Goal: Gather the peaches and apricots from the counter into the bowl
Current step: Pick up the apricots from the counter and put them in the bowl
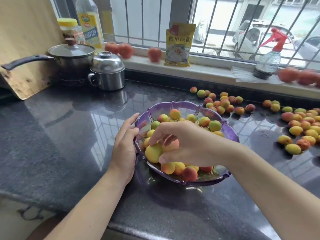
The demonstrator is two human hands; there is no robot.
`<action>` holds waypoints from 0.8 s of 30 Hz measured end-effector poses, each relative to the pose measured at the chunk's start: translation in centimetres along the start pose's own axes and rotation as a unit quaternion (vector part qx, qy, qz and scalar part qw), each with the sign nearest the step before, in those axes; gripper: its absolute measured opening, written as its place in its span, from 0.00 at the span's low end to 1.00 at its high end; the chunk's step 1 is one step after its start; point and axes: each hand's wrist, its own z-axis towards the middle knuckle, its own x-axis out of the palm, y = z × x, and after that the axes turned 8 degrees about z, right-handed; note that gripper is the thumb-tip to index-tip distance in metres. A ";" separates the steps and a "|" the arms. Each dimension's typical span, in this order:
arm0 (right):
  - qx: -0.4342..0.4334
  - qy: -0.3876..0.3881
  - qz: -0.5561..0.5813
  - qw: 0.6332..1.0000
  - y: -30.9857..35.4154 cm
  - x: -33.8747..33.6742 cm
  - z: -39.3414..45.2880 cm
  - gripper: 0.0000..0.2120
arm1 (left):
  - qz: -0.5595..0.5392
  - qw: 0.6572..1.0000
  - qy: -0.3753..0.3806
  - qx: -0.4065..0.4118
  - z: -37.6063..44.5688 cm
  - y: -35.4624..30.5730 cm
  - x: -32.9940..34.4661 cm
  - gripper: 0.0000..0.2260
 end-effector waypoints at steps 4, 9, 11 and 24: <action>0.014 0.015 -0.059 0.998 0.5 0.5 -0.1 0.16 | 0.005 1.000 0.000 0.000 -0.1 -0.2 0.0 0.18; 0.030 0.022 -0.093 0.995 0.9 0.7 -0.2 0.17 | 0.002 1.000 0.005 -0.001 -0.2 -0.3 0.1 0.17; 0.030 0.034 -0.092 0.995 0.9 0.6 -0.4 0.17 | 0.008 1.000 0.007 0.001 -0.3 -0.4 0.1 0.17; 0.239 -0.511 -0.043 0.824 -18.8 -6.9 -3.1 0.12 | -0.026 1.000 0.005 0.004 -0.3 0.0 0.2 0.20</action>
